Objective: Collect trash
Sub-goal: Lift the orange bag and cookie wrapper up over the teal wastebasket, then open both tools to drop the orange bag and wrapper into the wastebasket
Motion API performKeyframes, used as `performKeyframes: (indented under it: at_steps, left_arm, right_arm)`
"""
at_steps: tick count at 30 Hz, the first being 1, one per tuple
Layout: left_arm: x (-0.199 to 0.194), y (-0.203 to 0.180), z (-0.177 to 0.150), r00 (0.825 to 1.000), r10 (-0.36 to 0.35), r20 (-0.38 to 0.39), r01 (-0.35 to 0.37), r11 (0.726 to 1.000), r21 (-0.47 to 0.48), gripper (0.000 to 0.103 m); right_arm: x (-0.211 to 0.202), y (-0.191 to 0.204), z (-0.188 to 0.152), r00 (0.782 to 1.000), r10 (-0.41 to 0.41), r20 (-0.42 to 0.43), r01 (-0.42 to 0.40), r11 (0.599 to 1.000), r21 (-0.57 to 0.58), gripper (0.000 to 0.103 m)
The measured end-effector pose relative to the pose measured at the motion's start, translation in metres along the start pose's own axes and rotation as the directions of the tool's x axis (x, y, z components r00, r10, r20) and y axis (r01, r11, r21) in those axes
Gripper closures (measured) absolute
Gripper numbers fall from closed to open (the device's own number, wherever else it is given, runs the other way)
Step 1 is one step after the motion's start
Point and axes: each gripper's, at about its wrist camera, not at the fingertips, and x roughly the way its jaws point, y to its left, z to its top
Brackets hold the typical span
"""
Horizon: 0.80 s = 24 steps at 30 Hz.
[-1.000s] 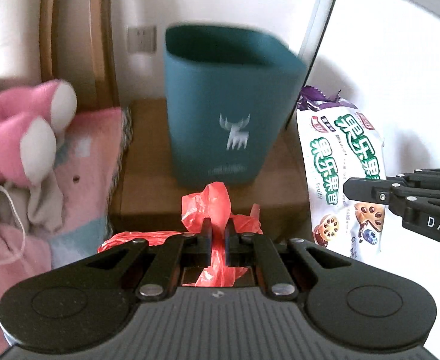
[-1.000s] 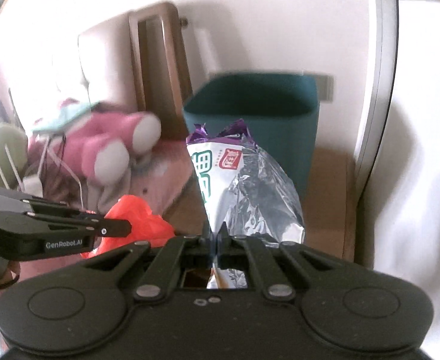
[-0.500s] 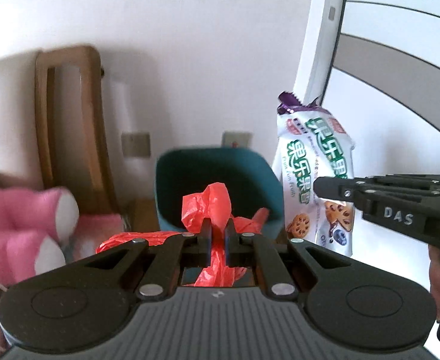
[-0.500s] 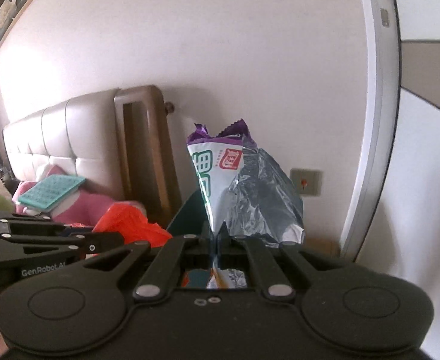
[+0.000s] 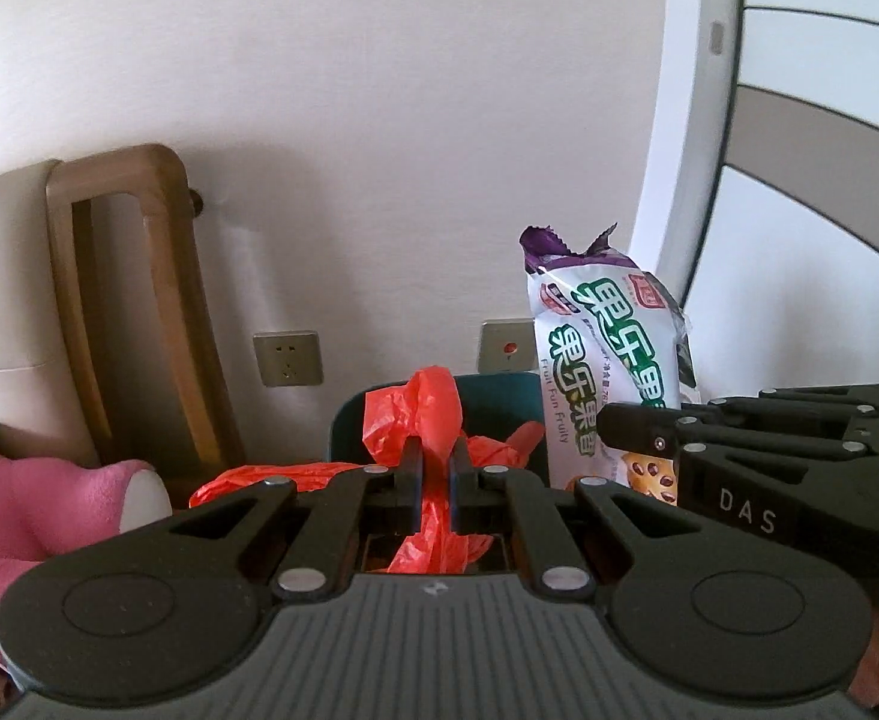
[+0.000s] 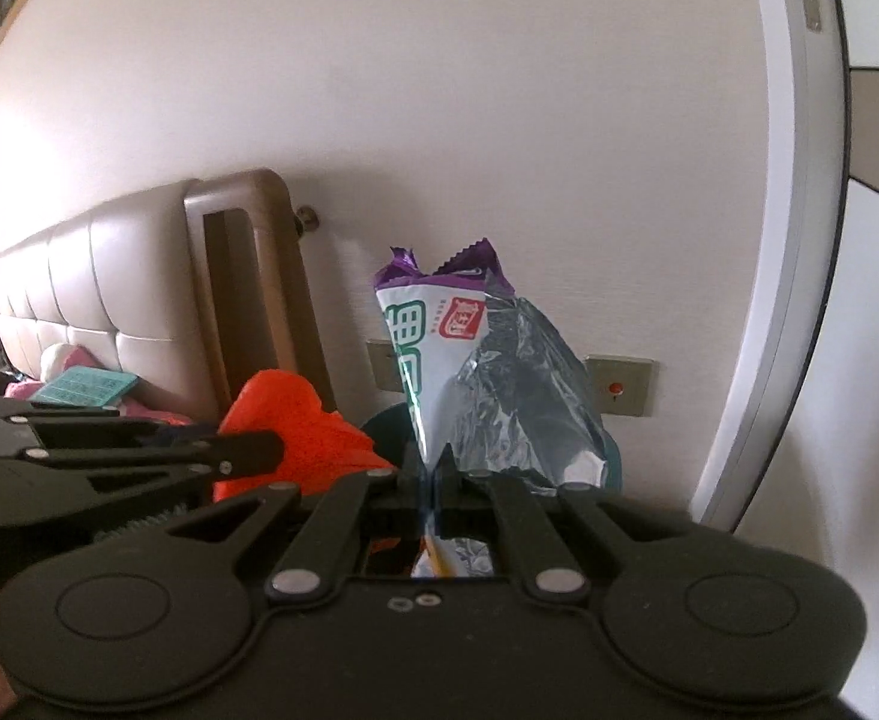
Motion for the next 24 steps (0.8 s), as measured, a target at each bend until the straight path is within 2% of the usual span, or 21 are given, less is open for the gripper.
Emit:
performKeyframes:
  at_steps: [7, 9, 13, 19, 24]
  left_arm:
    - [0.035, -0.007, -0.007, 0.998, 0.021, -0.056, -0.019, 0.999, 0.041, 0.096]
    - [0.044, -0.006, -0.01, 0.996, 0.02, -0.084, -0.017, 0.999, 0.028, 0.095]
    - [0.061, -0.004, -0.017, 0.99, 0.017, -0.139, -0.016, 1.0, 0.014, 0.095]
    - [0.078, -0.003, -0.027, 0.978, 0.002, -0.211, -0.003, 1.0, -0.007, 0.095]
    - [0.087, -0.004, -0.032, 0.97, 0.002, -0.242, -0.003, 1.0, -0.004, 0.095]
  right_arm:
    - [0.028, -0.003, -0.006, 0.999, -0.003, -0.051, 0.002, 1.0, -0.016, 0.102]
    - [0.036, -0.007, -0.009, 0.996, -0.003, -0.085, 0.004, 1.0, 0.005, 0.101]
    - [0.04, -0.014, -0.01, 0.996, 0.01, -0.094, -0.005, 0.999, 0.053, 0.1]
    - [0.046, -0.015, -0.008, 0.994, 0.022, -0.109, -0.015, 0.998, 0.063, 0.094]
    - [0.057, -0.013, -0.005, 0.991, 0.018, -0.133, -0.009, 0.998, 0.064, 0.089]
